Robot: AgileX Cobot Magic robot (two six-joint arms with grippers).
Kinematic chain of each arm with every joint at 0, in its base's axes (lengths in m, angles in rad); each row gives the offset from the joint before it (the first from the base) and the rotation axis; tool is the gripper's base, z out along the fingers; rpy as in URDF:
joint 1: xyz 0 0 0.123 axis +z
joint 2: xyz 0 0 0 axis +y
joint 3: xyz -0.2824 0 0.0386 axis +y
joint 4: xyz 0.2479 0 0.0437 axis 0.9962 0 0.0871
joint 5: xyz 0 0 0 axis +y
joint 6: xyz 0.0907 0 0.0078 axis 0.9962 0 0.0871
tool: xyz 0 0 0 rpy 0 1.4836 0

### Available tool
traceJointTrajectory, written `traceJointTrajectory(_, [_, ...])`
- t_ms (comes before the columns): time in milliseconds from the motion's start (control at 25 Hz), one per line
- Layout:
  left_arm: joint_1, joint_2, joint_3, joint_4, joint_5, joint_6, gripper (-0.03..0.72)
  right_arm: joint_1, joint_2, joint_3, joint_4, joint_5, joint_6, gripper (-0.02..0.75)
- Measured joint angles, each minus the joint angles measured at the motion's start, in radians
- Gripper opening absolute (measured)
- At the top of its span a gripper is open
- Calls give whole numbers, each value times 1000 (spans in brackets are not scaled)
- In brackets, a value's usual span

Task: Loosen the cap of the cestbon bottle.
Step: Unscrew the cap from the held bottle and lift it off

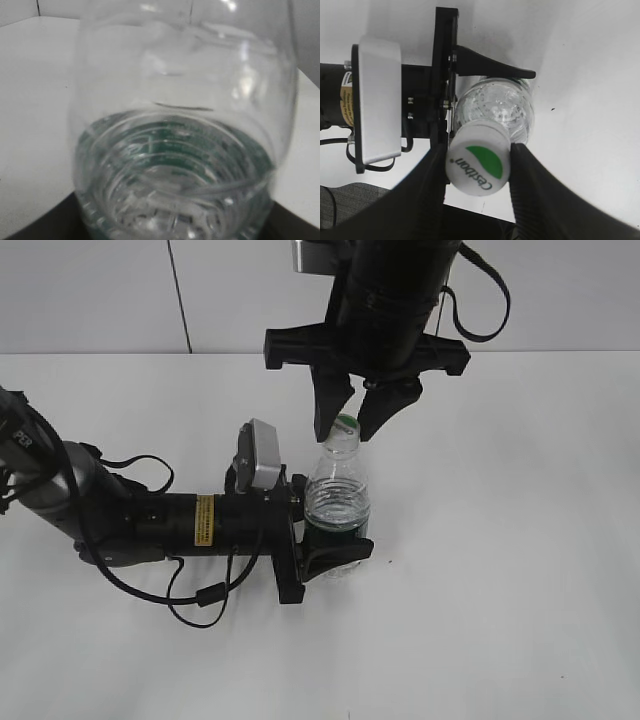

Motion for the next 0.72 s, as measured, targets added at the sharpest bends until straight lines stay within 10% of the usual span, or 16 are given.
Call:
traceJointTrajectory(280, [0,0,0,0,0,0,405,0,0,0,-10,0,-75,294])
traceJointTrajectory(720, [0,0,0,-3,1,-3,405,2,0,0,-50,0,-909,294])
